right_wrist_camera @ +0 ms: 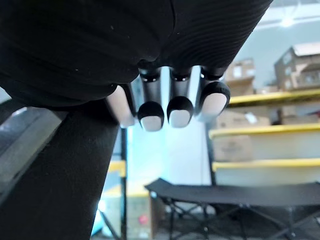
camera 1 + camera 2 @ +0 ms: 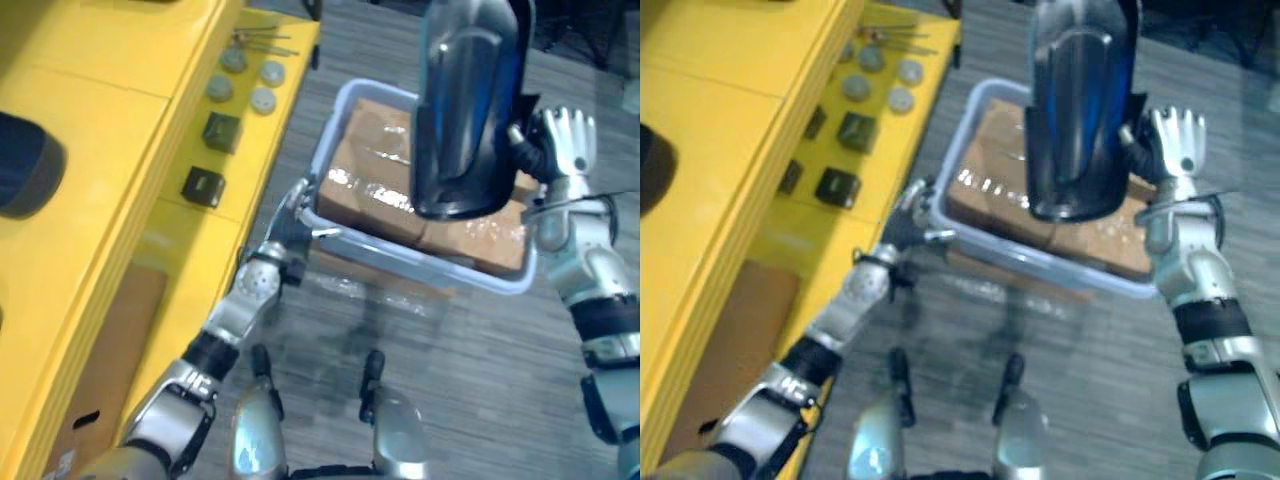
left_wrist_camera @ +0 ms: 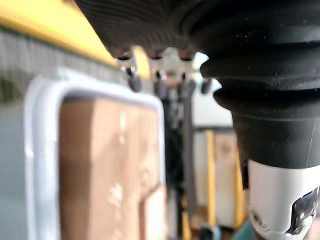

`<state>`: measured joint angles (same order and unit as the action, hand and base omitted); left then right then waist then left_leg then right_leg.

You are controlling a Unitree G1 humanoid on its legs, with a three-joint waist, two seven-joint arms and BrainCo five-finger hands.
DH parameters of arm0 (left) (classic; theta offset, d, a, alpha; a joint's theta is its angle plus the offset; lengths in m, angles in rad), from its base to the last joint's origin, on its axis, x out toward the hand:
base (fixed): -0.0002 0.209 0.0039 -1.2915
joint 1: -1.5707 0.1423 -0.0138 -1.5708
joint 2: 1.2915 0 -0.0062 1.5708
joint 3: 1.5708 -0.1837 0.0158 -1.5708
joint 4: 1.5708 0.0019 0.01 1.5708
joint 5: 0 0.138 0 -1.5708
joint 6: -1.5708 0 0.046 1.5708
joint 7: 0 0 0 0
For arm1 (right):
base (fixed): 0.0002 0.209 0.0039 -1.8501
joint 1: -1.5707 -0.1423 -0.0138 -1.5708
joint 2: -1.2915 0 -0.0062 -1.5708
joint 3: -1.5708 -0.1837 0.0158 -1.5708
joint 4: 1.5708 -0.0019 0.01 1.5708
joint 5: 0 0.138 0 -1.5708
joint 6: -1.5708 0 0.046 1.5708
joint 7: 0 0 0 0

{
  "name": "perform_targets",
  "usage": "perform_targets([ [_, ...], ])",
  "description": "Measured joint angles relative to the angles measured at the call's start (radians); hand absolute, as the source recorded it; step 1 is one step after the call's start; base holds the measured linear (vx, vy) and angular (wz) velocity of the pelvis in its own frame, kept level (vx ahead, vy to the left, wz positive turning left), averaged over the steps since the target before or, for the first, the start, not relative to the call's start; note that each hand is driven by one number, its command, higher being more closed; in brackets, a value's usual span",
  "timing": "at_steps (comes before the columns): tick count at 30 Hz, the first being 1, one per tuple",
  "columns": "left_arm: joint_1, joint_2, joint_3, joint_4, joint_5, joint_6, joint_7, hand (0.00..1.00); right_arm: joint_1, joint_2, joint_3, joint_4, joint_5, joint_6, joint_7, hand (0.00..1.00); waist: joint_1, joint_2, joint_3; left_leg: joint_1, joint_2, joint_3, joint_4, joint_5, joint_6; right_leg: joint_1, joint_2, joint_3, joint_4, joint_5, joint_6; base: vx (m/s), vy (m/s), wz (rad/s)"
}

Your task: Walk over and take plastic housings, then place them on the shelf

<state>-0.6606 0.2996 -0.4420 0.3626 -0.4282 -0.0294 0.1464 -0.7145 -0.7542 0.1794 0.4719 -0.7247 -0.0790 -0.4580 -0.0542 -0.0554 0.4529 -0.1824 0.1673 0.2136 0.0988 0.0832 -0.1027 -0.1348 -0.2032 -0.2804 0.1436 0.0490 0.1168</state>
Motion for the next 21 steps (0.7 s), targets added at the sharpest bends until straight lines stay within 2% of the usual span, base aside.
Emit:
perform_targets([
  [4, -0.008, -0.010, -0.005, 0.044, -0.141, 0.058, -0.026, 0.00, 0.012, 0.029, 0.001, -0.003, -0.043, -0.040, -0.002, 1.00, -0.010, -0.002, -0.019, 0.023, 0.000, 0.014, -0.016, 0.002, -0.002, 0.007, 0.001, 0.011, -0.003, 0.002, 0.000, 0.01, 0.006, -0.07],
  [11, -0.008, -0.040, -0.006, 0.093, -0.282, 0.090, -0.087, 0.00, 0.063, 0.053, 0.044, -0.032, -0.102, -0.085, -0.002, 1.00, -0.011, 0.002, -0.056, 0.043, -0.005, 0.016, -0.043, 0.005, -0.006, 0.029, 0.003, 0.009, -0.028, 0.005, 0.002, 0.00, 0.000, 0.00],
  [14, -0.008, -0.045, -0.008, 0.094, -0.312, 0.095, -0.091, 0.00, 0.076, 0.064, 0.050, -0.032, -0.119, -0.101, -0.002, 1.00, -0.010, 0.008, -0.077, 0.049, -0.008, 0.016, -0.060, 0.012, -0.007, 0.030, 0.003, 0.007, -0.032, 0.006, 0.003, 0.00, 0.000, 0.00],
  [21, -0.008, -0.071, -0.012, 0.094, -0.317, 0.095, -0.090, 0.00, 0.075, 0.067, 0.086, -0.032, -0.134, -0.098, 0.000, 1.00, -0.008, 0.027, -0.089, 0.059, -0.010, 0.013, -0.066, 0.016, -0.009, 0.039, 0.002, 0.006, -0.032, 0.006, 0.003, 0.00, 0.000, 0.00],
])
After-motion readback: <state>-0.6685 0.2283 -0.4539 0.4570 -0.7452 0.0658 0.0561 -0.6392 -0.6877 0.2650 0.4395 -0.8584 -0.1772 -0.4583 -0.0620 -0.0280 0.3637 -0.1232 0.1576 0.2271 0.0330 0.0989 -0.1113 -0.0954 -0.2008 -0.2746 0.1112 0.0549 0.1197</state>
